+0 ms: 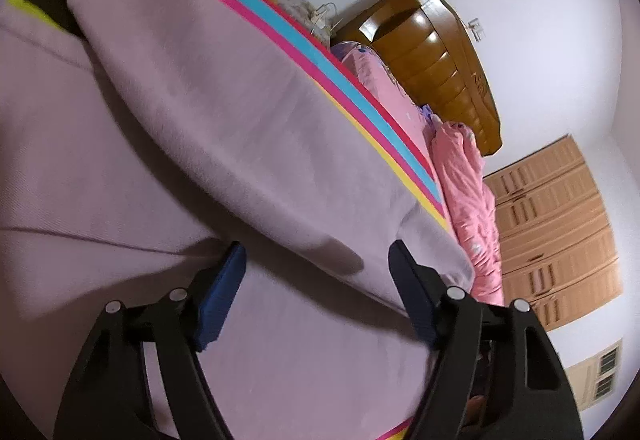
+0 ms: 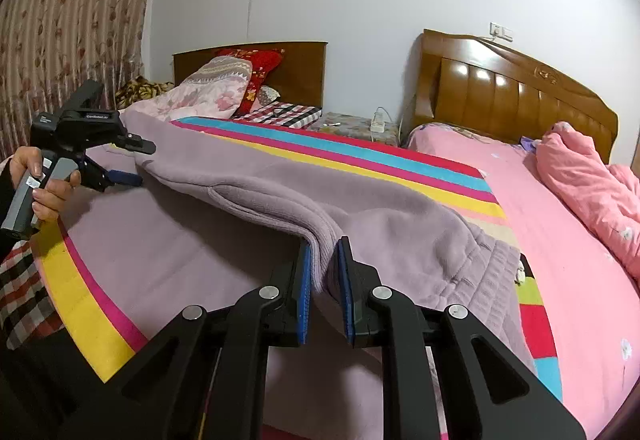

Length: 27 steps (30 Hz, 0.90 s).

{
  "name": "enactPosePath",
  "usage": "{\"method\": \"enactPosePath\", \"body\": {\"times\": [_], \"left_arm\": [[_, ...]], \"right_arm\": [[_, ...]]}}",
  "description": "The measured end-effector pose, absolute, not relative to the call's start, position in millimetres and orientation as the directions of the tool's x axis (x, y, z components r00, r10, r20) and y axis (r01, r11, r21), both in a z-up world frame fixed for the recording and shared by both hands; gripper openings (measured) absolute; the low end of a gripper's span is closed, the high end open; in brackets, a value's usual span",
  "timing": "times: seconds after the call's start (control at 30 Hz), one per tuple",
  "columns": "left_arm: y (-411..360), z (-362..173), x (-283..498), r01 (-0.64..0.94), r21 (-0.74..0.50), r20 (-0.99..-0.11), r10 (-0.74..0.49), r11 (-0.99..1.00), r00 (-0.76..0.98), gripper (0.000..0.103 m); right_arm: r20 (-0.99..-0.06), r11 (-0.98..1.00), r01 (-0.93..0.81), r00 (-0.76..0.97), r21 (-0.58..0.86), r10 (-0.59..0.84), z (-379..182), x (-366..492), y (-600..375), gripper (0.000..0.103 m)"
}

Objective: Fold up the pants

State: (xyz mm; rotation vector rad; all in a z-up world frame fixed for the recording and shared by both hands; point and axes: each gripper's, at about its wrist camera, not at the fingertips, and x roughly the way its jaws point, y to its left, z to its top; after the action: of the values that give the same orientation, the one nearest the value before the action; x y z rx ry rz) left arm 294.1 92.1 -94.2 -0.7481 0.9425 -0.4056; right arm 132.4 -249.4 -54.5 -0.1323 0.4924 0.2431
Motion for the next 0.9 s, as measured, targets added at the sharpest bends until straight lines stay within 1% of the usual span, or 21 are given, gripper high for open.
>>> {"method": "enactPosePath", "body": {"times": [0.07, 0.13, 0.2, 0.23, 0.27, 0.3, 0.33, 0.37, 0.47, 0.57, 0.63, 0.67, 0.7, 0.73, 0.77, 0.8, 0.9], "left_arm": [[92.6, -93.6, 300.1, -0.008, -0.747, -0.560, -0.622, 0.665, 0.548, 0.062], [98.2, -92.6, 307.7, -0.024, -0.756, -0.551, -0.616, 0.654, 0.563, 0.061], [105.4, -93.1, 317.1, -0.049, -0.753, -0.554, -0.592, 0.656, 0.585, 0.031], [109.5, -96.1, 322.0, -0.068, -0.750, -0.565, -0.584, 0.658, 0.582, 0.013], [112.1, -99.0, 323.0, -0.076, -0.758, -0.560, -0.587, 0.648, 0.585, 0.010], [114.5, -100.9, 321.2, -0.077, -0.762, -0.555, -0.587, 0.643, 0.590, 0.008], [115.5, -102.3, 318.7, -0.075, -0.760, -0.554, -0.582, 0.646, 0.595, 0.007], [114.6, -104.7, 315.3, -0.073, -0.748, -0.562, -0.570, 0.660, 0.600, 0.007], [116.7, -116.1, 305.5, -0.098, -0.740, -0.579, -0.555, 0.665, 0.597, 0.007], [122.1, -114.7, 302.4, -0.092, -0.770, -0.545, -0.576, 0.631, 0.610, 0.007], [121.8, -107.0, 305.1, -0.072, -0.773, -0.534, -0.584, 0.631, 0.612, 0.007], [121.0, -100.7, 307.7, -0.056, -0.767, -0.534, -0.588, 0.639, 0.608, 0.007], [120.5, -97.7, 308.0, -0.048, -0.764, -0.535, -0.590, 0.643, 0.605, 0.007], [120.8, -96.8, 308.9, -0.045, -0.763, -0.535, -0.592, 0.644, 0.602, 0.007], [121.0, -95.6, 310.9, -0.044, -0.762, -0.539, -0.595, 0.646, 0.596, 0.007], [121.1, -95.9, 311.7, -0.042, -0.759, -0.543, -0.597, 0.649, 0.591, 0.007], [121.9, -100.6, 313.6, -0.042, -0.749, -0.558, -0.596, 0.661, 0.577, 0.008]], "right_arm": [[-0.484, 0.963, -0.259, 0.854, -0.078, 0.190, -51.6, 133.8, -245.8, 0.016], [-0.488, 0.963, -0.255, 0.854, -0.087, 0.183, -51.6, 133.4, -241.8, 0.016], [-0.494, 0.966, -0.249, 0.849, -0.061, 0.188, -53.0, 136.2, -245.6, 0.016], [-0.502, 0.968, -0.247, 0.843, -0.043, 0.193, -54.2, 138.0, -246.6, 0.016], [-0.521, 0.972, -0.233, 0.832, -0.018, 0.190, -55.9, 141.2, -249.4, 0.032], [-0.544, 0.976, -0.219, 0.818, 0.005, 0.187, -57.8, 142.2, -251.4, 0.056], [-0.559, 0.981, -0.193, 0.812, 0.016, 0.169, -59.1, 140.7, -252.2, 0.068], [-0.566, 0.988, -0.144, 0.811, 0.052, 0.148, -58.4, 132.3, -255.7, 0.076], [-0.555, 0.964, -0.131, 0.796, 0.233, 0.242, -58.8, 108.4, -261.5, 0.075], [-0.580, 0.919, -0.040, 0.765, 0.391, 0.280, -68.6, 96.3, -263.9, 0.061], [-0.572, 0.836, 0.024, 0.740, 0.548, 0.353, -81.1, 96.8, -269.0, 0.057], [-0.572, 0.812, 0.044, 0.732, 0.582, 0.371, -83.7, 99.6, -270.2, 0.056], [-0.579, 0.790, 0.075, 0.723, 0.608, 0.377, -88.5, 104.4, -270.7, 0.055], [-0.604, 0.795, 0.120, 0.720, 0.595, 0.343, -90.7, 108.0, -271.1, 0.054], [-0.643, 0.811, 0.186, 0.715, 0.555, 0.276, -90.7, 113.4, -272.4, 0.050], [-0.668, 0.812, 0.232, 0.705, 0.535, 0.239, -90.1, 118.2, -274.4, 0.048], [-0.697, 0.792, 0.305, 0.689, 0.528, 0.200, -86.1, 129.3, -275.2, 0.048]]}}
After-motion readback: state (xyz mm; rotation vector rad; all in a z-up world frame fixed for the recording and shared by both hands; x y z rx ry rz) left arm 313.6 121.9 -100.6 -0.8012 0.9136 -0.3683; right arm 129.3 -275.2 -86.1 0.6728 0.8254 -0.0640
